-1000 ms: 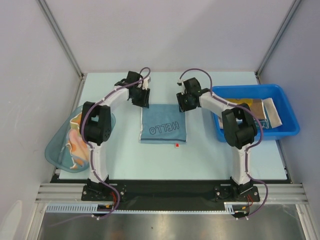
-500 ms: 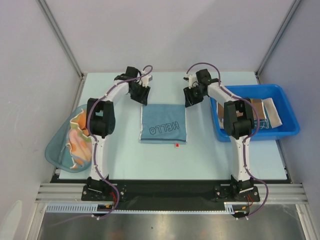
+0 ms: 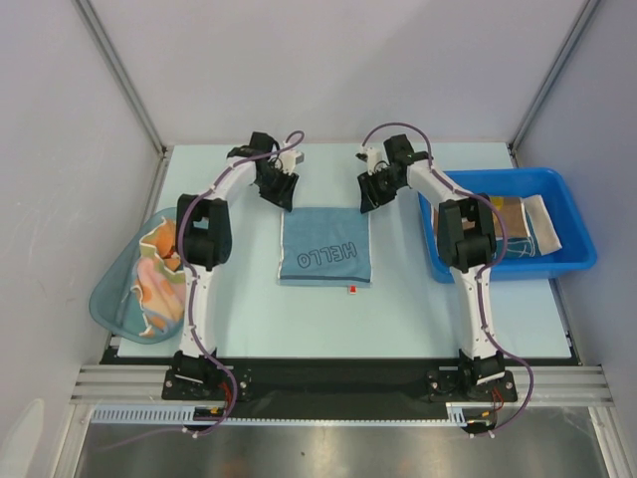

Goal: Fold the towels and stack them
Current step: Fold the towel

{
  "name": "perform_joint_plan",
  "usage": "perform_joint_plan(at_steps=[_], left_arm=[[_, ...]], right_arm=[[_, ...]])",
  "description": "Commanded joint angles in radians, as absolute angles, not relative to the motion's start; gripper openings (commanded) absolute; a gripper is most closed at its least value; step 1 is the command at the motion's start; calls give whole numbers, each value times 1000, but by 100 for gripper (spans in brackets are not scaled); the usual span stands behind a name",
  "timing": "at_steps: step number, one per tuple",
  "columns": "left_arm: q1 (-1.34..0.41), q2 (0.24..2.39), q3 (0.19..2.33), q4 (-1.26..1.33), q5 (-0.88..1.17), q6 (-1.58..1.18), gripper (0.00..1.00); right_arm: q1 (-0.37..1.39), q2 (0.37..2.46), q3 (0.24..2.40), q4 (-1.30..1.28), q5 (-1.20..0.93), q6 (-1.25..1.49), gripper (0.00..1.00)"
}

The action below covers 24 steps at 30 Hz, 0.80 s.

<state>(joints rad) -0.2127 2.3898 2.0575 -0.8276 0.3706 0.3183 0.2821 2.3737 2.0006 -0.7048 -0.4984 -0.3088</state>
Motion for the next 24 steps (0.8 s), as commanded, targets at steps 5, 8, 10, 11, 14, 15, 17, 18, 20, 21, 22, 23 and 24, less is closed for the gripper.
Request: perform_joint_plan(at_steps=[5, 8, 10, 11, 14, 15, 17, 18, 20, 21, 22, 23, 24], left_arm=[[-206, 2421, 2115, -857, 396, 365, 46], [-204, 2430, 2118, -856, 399, 367, 40], [-204, 2439, 2123, -861, 400, 365, 34], [-204, 2442, 2128, -862, 400, 367, 31], [-204, 2453, 2135, -864, 405, 362, 12], [-204, 2454, 2138, -864, 413, 362, 6], [-204, 2454, 2144, -862, 414, 359, 0], [-204, 2454, 2145, -859, 411, 354, 0], [-202, 2445, 2148, -847, 405, 354, 1], [-201, 2441, 2148, -839, 388, 339, 0], [-199, 2431, 2149, -822, 377, 333, 0], [-198, 2406, 2140, -812, 382, 331, 0], [-198, 2384, 2123, -792, 377, 318, 0]], right_arm=[[281, 2425, 2094, -765, -525, -364, 43], [279, 2431, 2102, -770, -526, -367, 41], [279, 2436, 2106, -770, -525, -370, 41], [279, 2437, 2112, -769, -528, -370, 40], [281, 2448, 2123, -753, -537, -368, 24], [279, 2451, 2137, -756, -540, -370, 19], [279, 2465, 2152, -758, -537, -379, 3], [279, 2467, 2158, -755, -531, -380, 0], [279, 2462, 2163, -727, -511, -374, 0], [279, 2454, 2161, -713, -494, -370, 0], [278, 2444, 2149, -697, -494, -364, 0], [279, 2412, 2131, -646, -500, -350, 0], [278, 2392, 2100, -606, -505, -344, 0]])
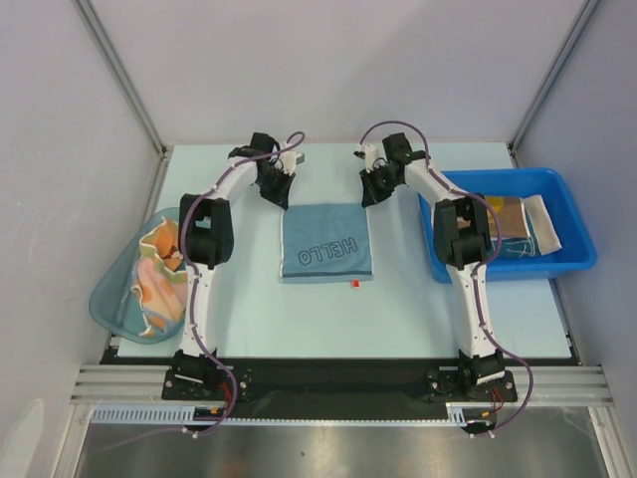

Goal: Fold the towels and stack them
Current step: Fold the towel

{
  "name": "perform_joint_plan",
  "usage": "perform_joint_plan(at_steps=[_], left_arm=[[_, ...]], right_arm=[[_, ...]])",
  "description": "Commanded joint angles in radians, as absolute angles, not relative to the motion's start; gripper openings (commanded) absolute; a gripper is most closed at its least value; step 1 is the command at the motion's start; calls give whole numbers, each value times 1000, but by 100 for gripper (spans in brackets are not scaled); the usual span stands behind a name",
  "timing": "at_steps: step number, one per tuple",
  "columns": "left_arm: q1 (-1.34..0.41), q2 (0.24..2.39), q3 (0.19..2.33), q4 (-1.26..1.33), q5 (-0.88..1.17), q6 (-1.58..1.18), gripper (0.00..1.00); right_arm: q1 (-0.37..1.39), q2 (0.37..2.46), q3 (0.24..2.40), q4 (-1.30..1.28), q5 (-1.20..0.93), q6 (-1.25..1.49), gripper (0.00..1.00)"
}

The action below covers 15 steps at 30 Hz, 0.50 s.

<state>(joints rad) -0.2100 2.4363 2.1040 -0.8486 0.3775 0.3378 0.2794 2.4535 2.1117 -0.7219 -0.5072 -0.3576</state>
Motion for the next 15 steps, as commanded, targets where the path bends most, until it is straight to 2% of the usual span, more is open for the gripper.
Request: perform_joint_plan(at_steps=[1, 3, 7, 11, 15], left_arm=[[-193, 2366, 2099, -728, 358, 308, 0], [-187, 2339, 2049, -677, 350, 298, 0], [-186, 2369, 2138, -752, 289, 296, 1], [-180, 2252, 1975, -611, 233, 290, 0], [-170, 2230, 1983, -603, 256, 296, 0]], right_arm=[[278, 2375, 2039, -563, -509, -338, 0], [279, 2356, 2014, -486, -506, -325, 0], [279, 2388, 2103, -572, -471, -313, 0], [278, 2312, 1979, -448, -451, -313, 0], [264, 2313, 1976, -431, -442, -304, 0]])
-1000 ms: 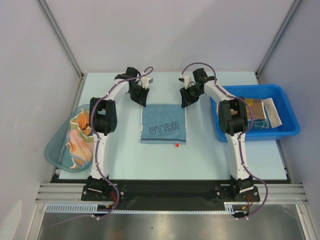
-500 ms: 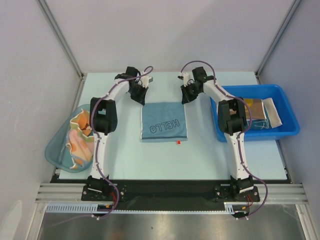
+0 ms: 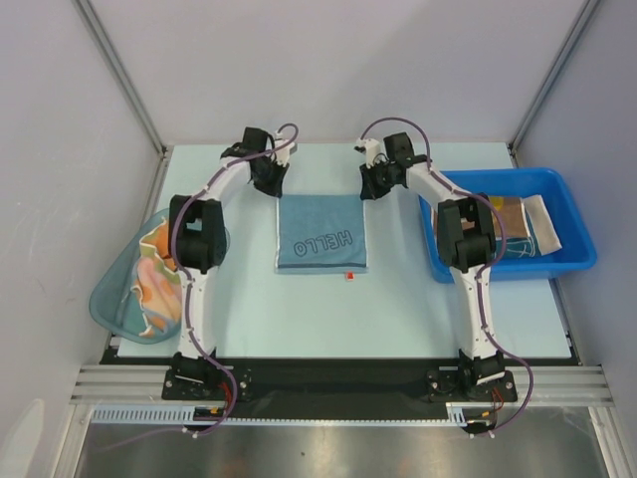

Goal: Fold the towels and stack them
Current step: Fold the towel

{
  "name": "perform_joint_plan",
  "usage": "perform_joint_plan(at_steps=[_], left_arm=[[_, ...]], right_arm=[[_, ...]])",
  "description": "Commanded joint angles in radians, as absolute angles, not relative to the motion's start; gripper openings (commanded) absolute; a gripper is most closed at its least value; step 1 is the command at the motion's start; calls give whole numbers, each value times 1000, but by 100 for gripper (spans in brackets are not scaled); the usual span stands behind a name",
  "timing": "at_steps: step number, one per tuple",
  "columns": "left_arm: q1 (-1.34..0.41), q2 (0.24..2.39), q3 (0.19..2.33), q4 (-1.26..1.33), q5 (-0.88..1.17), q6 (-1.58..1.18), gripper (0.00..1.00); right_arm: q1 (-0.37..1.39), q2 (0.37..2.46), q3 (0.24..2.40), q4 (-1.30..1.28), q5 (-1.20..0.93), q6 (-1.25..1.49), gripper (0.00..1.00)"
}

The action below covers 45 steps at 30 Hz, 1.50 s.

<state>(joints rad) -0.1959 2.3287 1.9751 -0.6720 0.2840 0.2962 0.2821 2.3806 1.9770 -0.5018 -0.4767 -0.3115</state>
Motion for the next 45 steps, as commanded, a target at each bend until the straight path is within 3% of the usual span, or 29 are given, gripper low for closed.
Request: perform_joint_plan(at_steps=[1, 9, 27, 33, 45], left_arm=[[-170, 2221, 1983, -603, 262, 299, 1], [-170, 2168, 1941, -588, 261, 316, 0], [-178, 1999, 1807, -543, 252, 328, 0], [-209, 1754, 1720, -568, 195, 330, 0], [-363, 1277, 1471, -684, 132, 267, 0]], right_arm=[[261, 2307, 1970, -430, -442, -305, 0], [259, 2204, 1821, -267, -446, -305, 0], [285, 2089, 1767, -296, -394, -290, 0], [310, 1847, 1674, -273, -335, -264, 0], [471, 1216, 1287, -284, -186, -209, 0]])
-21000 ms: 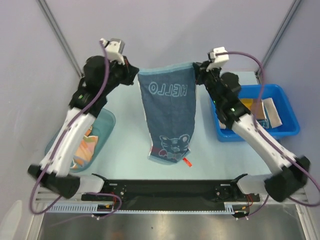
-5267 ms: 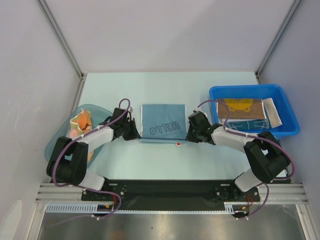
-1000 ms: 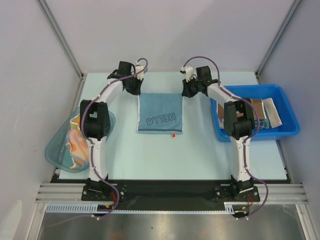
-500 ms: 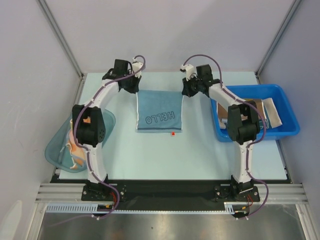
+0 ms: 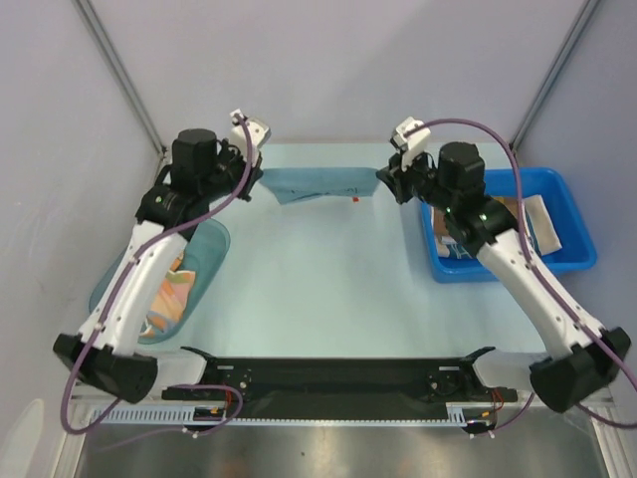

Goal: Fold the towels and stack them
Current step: Fold the towel

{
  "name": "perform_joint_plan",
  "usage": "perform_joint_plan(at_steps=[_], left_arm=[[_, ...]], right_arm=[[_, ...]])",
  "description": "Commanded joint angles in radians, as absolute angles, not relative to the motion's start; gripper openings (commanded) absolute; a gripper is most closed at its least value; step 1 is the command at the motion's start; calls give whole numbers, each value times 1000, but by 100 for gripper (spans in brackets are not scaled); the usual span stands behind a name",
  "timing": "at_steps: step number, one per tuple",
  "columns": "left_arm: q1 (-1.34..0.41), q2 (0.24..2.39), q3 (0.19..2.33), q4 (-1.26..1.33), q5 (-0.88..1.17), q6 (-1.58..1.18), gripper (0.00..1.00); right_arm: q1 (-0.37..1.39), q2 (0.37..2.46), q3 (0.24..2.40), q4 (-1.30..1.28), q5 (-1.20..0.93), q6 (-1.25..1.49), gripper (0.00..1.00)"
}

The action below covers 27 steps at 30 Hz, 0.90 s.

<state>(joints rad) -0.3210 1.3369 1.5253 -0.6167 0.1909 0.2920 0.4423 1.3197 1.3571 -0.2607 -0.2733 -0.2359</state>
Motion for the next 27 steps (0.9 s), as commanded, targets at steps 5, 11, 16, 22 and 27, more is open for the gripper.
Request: perform_joint_plan(at_steps=[5, 11, 16, 22, 27], left_arm=[[-434, 1076, 1365, -779, 138, 206, 0], [-472, 1020, 1229, -792, 178, 147, 0], [-469, 1149, 1037, -603, 141, 84, 0], [-350, 1552, 1211, -532, 192, 100, 0], [-328, 1768, 1444, -518, 228, 149, 0]], right_arm=[[593, 1020, 1212, -411, -106, -204, 0], [640, 917, 1091, -453, -90, -169, 0], [635, 1038, 947, -272, -80, -124, 0], [496, 1362, 971, -6, -227, -95, 0], [365, 1706, 1174, 49, -349, -120, 0]])
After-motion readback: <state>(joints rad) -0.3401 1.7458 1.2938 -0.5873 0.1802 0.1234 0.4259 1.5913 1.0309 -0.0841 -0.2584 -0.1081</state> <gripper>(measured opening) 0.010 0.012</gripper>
